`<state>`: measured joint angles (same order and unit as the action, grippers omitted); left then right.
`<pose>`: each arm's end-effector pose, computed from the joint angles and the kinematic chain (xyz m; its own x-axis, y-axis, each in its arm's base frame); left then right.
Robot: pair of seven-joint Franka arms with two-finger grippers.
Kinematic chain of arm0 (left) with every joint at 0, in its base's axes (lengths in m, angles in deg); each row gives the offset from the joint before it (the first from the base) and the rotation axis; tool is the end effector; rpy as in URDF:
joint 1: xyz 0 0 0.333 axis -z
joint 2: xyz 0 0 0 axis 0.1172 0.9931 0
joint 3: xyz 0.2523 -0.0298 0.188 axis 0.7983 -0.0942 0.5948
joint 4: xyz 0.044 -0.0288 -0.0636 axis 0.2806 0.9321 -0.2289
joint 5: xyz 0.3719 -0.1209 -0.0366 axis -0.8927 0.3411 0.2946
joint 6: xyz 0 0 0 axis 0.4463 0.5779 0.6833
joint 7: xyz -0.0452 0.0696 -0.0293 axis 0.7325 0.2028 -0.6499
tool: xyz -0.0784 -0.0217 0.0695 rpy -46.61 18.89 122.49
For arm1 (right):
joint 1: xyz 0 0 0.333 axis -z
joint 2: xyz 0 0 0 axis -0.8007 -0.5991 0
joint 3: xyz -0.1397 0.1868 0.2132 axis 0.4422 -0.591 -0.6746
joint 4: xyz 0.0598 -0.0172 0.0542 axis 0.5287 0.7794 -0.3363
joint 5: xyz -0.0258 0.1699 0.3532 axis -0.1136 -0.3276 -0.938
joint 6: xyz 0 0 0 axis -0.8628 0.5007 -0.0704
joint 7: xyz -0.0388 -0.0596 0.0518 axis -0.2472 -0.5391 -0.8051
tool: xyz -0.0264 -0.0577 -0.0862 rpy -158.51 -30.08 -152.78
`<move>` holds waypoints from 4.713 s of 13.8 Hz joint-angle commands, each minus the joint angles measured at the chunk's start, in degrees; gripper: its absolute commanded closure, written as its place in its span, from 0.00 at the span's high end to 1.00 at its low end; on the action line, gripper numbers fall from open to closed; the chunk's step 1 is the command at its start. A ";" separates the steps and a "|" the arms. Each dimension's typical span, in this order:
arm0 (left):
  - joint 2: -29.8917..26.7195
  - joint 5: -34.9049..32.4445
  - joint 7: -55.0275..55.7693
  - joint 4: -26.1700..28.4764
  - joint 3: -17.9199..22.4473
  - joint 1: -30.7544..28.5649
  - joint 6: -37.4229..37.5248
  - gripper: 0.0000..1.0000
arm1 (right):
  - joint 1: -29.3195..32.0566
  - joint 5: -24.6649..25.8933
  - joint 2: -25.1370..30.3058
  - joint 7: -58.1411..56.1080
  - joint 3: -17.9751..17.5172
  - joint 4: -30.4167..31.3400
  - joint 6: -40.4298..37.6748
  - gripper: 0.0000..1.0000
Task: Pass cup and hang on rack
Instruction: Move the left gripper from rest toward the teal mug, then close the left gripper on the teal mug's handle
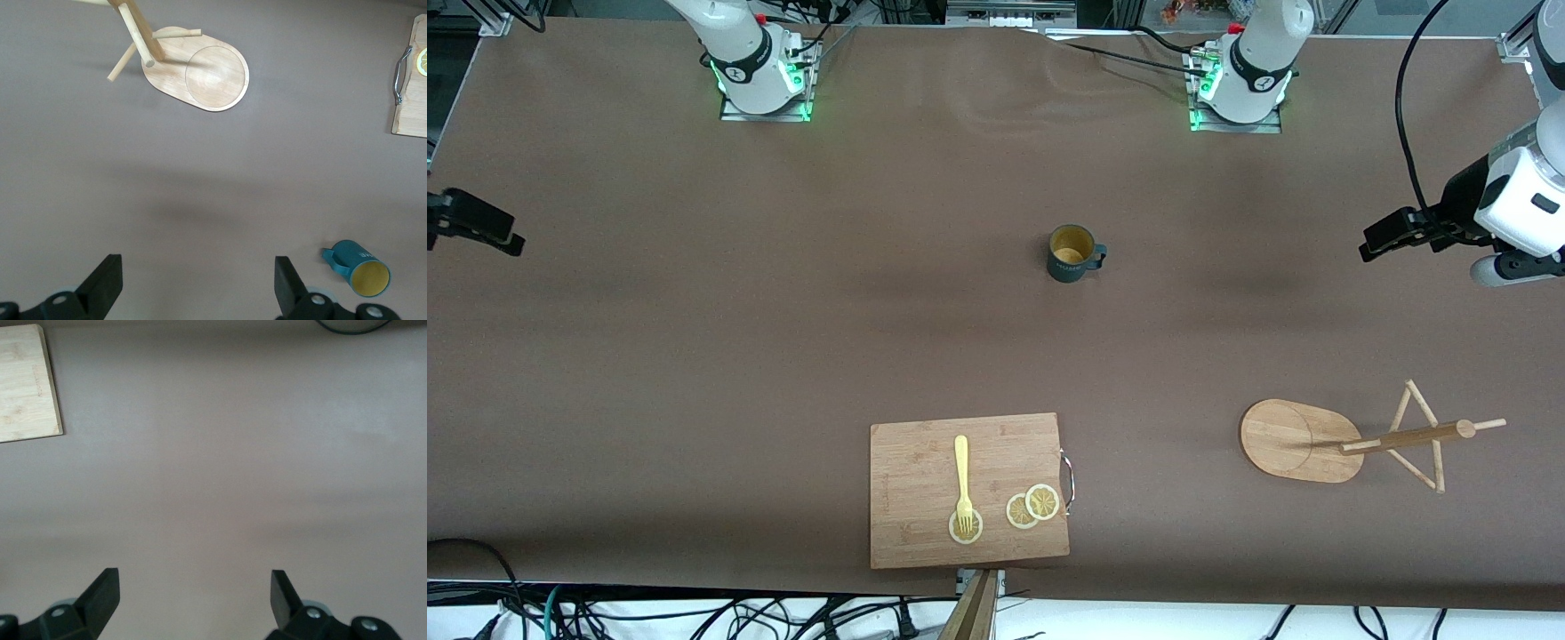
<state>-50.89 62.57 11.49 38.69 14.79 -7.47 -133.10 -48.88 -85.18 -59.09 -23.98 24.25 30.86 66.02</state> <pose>0.5707 -0.0151 0.5723 0.9786 0.1980 -0.0555 0.2005 -0.9787 0.0437 0.6004 -0.0241 0.6592 0.9981 -0.0588 0.0157 -0.0593 -0.9978 0.0311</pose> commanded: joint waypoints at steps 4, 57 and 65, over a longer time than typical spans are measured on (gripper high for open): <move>0.29 -0.35 -0.20 -0.81 0.00 0.12 0.23 1.00 | 1.31 0.24 6.24 -2.46 0.13 9.68 0.15 1.00; 32.72 76.04 -162.27 36.11 -19.69 -8.85 -22.36 0.91 | 2.19 -0.38 8.35 -6.96 1.01 14.95 0.32 1.00; 32.47 76.04 -160.00 35.49 -19.69 -9.81 -21.57 0.00 | 2.19 -0.46 8.35 -6.96 1.01 14.95 0.32 1.00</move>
<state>-18.01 137.08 -147.40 74.28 -4.88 -16.31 -155.01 -47.44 -85.19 -51.52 -29.93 25.51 44.96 65.80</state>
